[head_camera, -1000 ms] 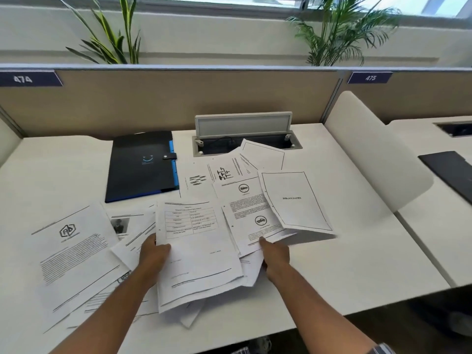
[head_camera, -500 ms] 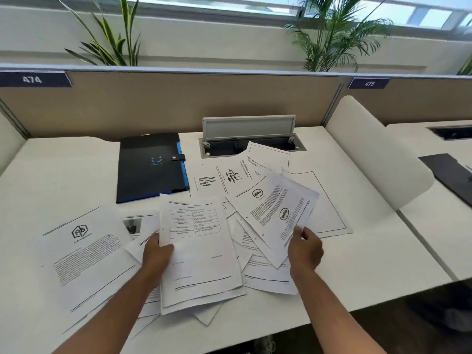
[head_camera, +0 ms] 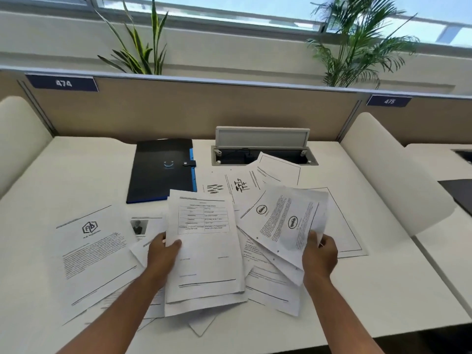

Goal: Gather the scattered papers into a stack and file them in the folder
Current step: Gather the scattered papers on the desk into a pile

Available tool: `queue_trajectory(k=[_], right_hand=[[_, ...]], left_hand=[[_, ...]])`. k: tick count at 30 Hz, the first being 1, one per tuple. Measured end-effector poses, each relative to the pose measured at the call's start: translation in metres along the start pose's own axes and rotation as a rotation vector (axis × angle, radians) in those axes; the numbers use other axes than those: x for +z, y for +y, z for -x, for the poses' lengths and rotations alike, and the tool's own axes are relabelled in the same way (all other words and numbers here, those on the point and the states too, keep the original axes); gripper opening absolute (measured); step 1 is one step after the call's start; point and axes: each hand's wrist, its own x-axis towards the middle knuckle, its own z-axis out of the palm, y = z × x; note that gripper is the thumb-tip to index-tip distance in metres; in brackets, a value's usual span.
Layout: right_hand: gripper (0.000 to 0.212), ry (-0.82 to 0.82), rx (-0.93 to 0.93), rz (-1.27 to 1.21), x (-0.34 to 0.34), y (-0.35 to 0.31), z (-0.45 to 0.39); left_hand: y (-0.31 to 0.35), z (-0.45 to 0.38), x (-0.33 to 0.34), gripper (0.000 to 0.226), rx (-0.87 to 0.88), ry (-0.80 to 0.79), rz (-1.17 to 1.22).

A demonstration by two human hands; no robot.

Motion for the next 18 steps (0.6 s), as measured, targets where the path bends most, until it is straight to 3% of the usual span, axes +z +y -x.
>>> queue_trajectory(k=[4, 8, 15, 18], right_hand=[[0.017, -0.065, 0.086, -0.201, -0.002, -0.017, -0.013], [0.02, -0.119, 0.195, -0.44, 0.001, -0.039, -0.024], [0.023, -0.212, 0.336, -0.674, 0.007, -0.057, -0.027], [0.017, -0.284, 0.444, -0.714, 0.018, -0.048, -0.014]], left_hand=[[0.006, 0.003, 0.008, 0.03, -0.05, 0.008, 0.13], [0.016, 0.008, 0.026, 0.04, -0.02, 0.049, 0.169], [0.026, 0.025, 0.056, 0.095, 0.148, 0.086, 0.045], [0.03, 0.028, 0.073, 0.084, 0.221, 0.039, -0.014]])
